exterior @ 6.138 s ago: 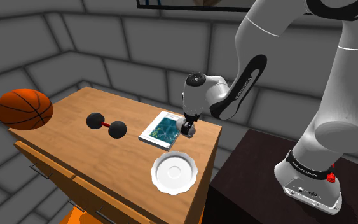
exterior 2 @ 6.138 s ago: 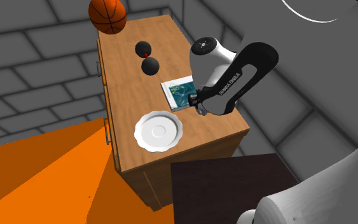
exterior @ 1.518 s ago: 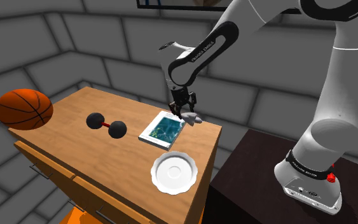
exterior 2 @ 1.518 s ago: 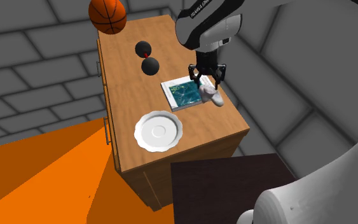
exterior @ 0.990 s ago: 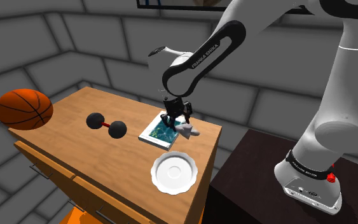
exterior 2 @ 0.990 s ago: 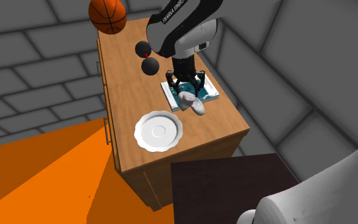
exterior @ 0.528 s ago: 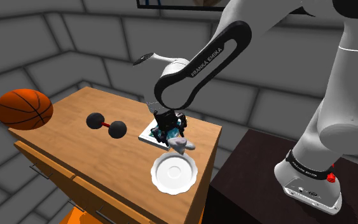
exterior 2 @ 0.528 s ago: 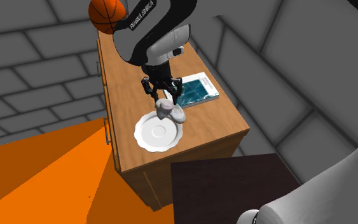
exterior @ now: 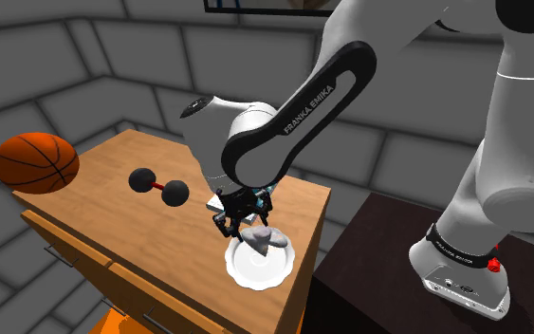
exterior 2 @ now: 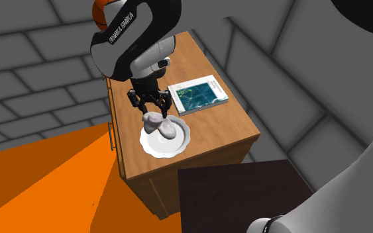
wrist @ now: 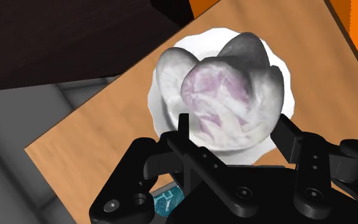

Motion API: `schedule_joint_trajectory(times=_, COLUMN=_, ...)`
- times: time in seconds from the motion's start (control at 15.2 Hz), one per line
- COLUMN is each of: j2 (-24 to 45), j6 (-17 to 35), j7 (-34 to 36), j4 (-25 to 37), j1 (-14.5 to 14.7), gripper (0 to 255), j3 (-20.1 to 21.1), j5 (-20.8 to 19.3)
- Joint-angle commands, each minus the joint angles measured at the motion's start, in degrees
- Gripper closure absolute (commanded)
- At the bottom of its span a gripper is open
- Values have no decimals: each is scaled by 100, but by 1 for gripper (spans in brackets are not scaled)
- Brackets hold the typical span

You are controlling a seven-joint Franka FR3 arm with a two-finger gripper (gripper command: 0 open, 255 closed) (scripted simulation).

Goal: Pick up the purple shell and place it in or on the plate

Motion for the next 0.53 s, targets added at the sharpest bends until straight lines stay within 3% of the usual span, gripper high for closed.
schedule_joint_trajectory(times=0.0, j2=115, j6=143, j7=68, j4=-41, j1=37, gripper=255, j3=-21, j5=-70)
schedule_joint_trajectory(times=0.46, j2=532, j6=577, j7=230, j4=-114, j1=135, gripper=255, j3=-146, j5=-333)
